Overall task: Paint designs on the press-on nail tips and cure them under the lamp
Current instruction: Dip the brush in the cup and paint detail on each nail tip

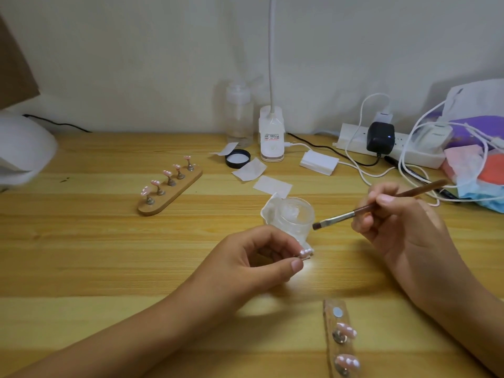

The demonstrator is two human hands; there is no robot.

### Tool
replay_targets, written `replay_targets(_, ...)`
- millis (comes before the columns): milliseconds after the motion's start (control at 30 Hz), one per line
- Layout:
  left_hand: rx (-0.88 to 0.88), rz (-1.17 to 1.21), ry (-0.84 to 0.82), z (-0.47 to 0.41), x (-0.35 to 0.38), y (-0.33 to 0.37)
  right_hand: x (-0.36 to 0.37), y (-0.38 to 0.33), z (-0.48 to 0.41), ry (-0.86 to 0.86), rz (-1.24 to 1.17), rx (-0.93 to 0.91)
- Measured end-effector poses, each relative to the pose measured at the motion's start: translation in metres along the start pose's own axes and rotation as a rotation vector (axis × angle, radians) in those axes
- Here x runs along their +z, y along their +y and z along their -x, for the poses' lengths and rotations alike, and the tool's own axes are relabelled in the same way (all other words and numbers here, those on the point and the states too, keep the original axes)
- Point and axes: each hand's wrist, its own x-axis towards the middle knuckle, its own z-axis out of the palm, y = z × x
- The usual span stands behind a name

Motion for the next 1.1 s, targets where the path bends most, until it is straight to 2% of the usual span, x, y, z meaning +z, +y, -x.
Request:
replay_targets(600, 0.000, 0.010, -0.007, -0.0003, 0.0030, 0.0034, 0.0017, 0.0028, 0.0042, -0.107, 0.174, -0.047)
replay_targets(900, -0.007, 0.012, -0.004, 0.0004, 0.0021, 0.0020, 0.0046, 0.0022, 0.0046, -0.036, 0.248, -0.080)
replay_targets(1000, 0.006, -0.008, -0.007, 0.0003, 0.0020, 0.0011, 0.0059, 0.0009, 0.0047, 0.019, 0.219, -0.094)
replay_targets(1100, 0.016, -0.020, -0.012, 0.0001, 0.0023, 0.0007, 0.0061, -0.0002, 0.0050, -0.012, 0.140, -0.071)
